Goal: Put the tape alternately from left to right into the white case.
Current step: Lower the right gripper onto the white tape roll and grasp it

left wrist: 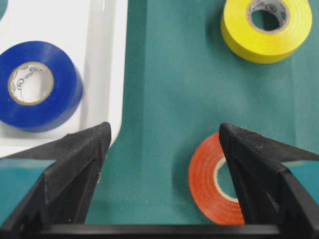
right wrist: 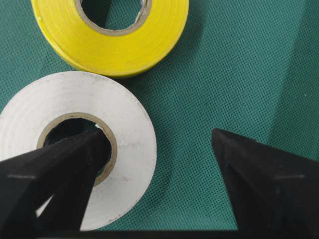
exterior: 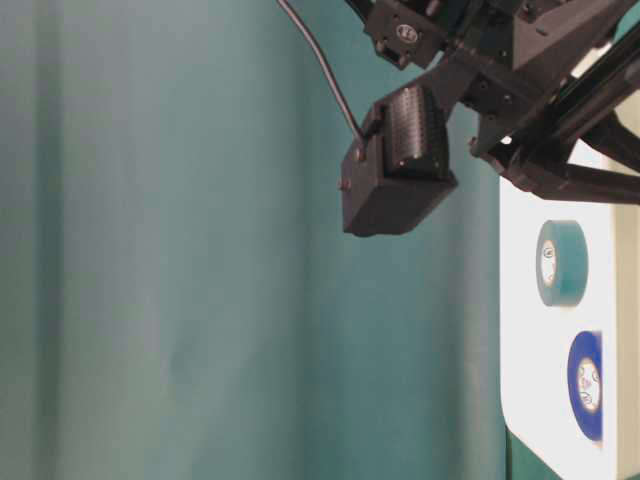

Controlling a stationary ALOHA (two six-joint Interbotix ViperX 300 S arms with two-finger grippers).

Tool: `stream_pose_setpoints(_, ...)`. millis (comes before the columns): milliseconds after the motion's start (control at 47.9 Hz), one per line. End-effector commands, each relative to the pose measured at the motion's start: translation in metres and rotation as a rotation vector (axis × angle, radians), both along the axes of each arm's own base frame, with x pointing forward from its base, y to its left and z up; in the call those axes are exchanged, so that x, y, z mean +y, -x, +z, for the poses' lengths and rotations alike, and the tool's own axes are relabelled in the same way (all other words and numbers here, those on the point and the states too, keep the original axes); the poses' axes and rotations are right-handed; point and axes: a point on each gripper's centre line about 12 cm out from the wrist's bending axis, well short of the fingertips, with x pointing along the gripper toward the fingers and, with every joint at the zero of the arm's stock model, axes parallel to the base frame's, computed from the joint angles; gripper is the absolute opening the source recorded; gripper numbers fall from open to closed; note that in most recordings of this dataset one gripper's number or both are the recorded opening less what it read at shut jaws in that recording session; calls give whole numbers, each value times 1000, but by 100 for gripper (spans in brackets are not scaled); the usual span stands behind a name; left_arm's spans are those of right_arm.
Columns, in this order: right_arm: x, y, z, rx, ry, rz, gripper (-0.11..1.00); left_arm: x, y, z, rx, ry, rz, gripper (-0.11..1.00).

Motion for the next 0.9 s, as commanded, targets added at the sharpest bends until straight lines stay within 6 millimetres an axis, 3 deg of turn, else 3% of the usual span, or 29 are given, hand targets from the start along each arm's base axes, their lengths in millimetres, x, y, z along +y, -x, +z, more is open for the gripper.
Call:
stream_pose_setpoints(0, -2, -5, 9, -25, 0, -5, 48, -1, -5, 8, -31, 0, -3, 99)
stream_pose_setpoints(104, -2, -4, 8, -23, 0, -5, 20, 0, -5, 8, -31, -1, -2, 99)
stream_pose_setpoints(209, -2, -4, 8, -21, 0, -5, 3, 0, -5, 9, -32, 0, -1, 99)
stream_pose_setpoints(605, 0, -3, 12, -29, 0, 1, 3, -1, -5, 9, -34, 0, -3, 99)
stream_pose_setpoints(877, 6, 2, 47, -102, -2, 14, 3, -1, -5, 10, -34, 0, -3, 99)
